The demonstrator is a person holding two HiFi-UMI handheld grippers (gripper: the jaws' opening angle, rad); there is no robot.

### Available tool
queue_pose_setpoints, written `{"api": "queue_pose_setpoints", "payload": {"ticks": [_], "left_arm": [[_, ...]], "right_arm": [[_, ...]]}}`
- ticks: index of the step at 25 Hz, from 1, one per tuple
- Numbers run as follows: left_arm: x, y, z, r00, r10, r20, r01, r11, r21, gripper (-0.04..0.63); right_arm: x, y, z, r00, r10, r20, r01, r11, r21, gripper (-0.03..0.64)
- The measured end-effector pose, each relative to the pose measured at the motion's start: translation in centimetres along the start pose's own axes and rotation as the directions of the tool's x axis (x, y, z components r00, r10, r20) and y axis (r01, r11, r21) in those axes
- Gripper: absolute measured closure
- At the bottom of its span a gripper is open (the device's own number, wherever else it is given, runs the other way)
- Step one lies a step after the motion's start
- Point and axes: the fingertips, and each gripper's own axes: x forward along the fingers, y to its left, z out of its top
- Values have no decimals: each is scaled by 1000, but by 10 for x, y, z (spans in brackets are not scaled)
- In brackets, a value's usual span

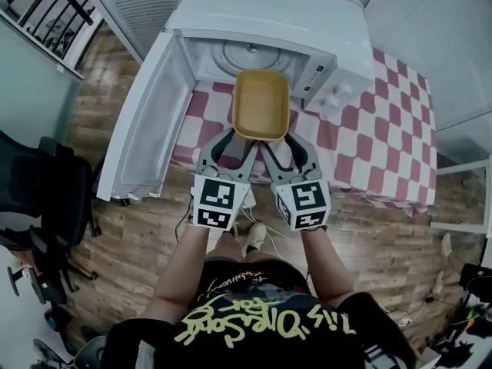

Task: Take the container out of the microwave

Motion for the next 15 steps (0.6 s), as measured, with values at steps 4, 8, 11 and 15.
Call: {"api": "queue_pose_setpoints", "payload": {"ticks": [4,8,11,15], "left_arm": [[-11,-6,0,1000,15,6,-15,1000,-5,394],[-21,-12,-1,999,31,12,-31,999,-13,394],[-27,-18,-2,999,38,12,-38,999,-17,394],[-34,-23,-6,999,50,12,-49,999,-21,394]], "right_arm": [[-10,6,1,1000,15,5,-14,1000,-8,400],[-19,12,1,999,30,11,-30,999,-17,402],[-27,15,-1,999,40,11,-40,999,-20,402],[-35,19,-4,999,52,11,-51,998,-23,402]]}}
